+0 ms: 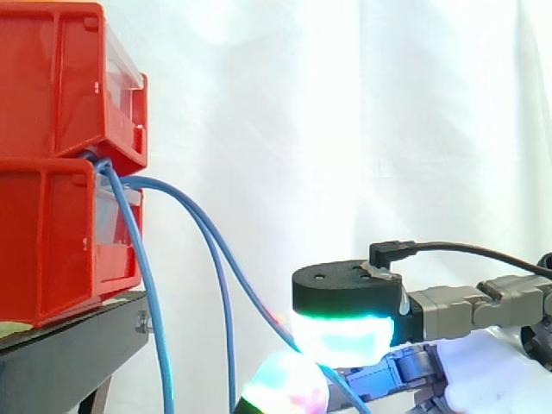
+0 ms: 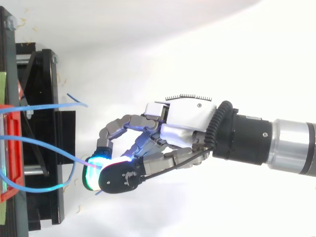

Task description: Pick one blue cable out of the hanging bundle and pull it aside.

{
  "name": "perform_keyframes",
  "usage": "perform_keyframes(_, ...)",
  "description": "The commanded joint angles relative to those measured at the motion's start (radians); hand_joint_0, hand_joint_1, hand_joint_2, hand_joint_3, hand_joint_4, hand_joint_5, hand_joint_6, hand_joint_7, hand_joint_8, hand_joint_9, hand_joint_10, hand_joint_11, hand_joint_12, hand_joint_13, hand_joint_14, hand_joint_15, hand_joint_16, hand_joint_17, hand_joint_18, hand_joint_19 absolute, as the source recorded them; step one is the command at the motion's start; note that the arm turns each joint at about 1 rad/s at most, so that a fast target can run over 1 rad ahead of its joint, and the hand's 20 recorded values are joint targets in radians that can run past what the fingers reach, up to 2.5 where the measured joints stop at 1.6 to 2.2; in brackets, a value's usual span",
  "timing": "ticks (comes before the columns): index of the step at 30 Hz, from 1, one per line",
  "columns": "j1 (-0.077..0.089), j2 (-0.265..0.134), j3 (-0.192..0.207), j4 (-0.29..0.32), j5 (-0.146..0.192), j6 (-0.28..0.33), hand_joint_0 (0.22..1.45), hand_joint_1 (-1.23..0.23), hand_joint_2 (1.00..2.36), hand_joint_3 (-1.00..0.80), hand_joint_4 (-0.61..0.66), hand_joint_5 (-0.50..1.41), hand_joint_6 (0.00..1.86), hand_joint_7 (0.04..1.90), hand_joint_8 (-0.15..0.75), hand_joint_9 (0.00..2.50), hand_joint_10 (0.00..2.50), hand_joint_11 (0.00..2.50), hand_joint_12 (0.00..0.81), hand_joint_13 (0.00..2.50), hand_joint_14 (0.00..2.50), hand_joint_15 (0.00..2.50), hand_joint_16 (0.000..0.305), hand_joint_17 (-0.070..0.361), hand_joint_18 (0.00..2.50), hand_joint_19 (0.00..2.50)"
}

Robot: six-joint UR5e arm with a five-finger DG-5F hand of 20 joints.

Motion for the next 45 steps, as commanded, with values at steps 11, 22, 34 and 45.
perform_keyframes(11,0.001,0.0,-0.073,0.021,0.001,-0.001,0.47,-0.81,1.48,0.0,-0.12,0.0,0.85,1.09,0.266,0.96,0.0,0.05,0.471,0.81,0.02,0.44,0.077,0.174,0.64,0.62)
perform_keyframes(22,0.003,0.0,-0.118,0.17,0.001,-0.001,0.46,-0.8,1.5,-0.01,-0.12,0.0,0.85,1.09,0.267,0.96,0.0,0.04,0.472,0.81,0.02,0.43,0.077,0.174,0.64,0.62)
perform_keyframes(34,0.003,0.0,-0.118,0.175,0.001,-0.001,0.46,-0.8,1.5,-0.02,-0.12,0.0,0.85,1.09,0.269,0.96,0.0,0.04,0.47,0.81,0.02,0.44,0.077,0.174,0.64,0.61)
perform_keyframes(45,0.003,0.0,-0.118,0.175,0.002,-0.001,0.46,-0.8,1.5,-0.02,-0.12,0.0,0.85,1.09,0.269,0.95,0.0,0.05,0.472,0.81,0.02,0.44,0.077,0.174,0.64,0.62)
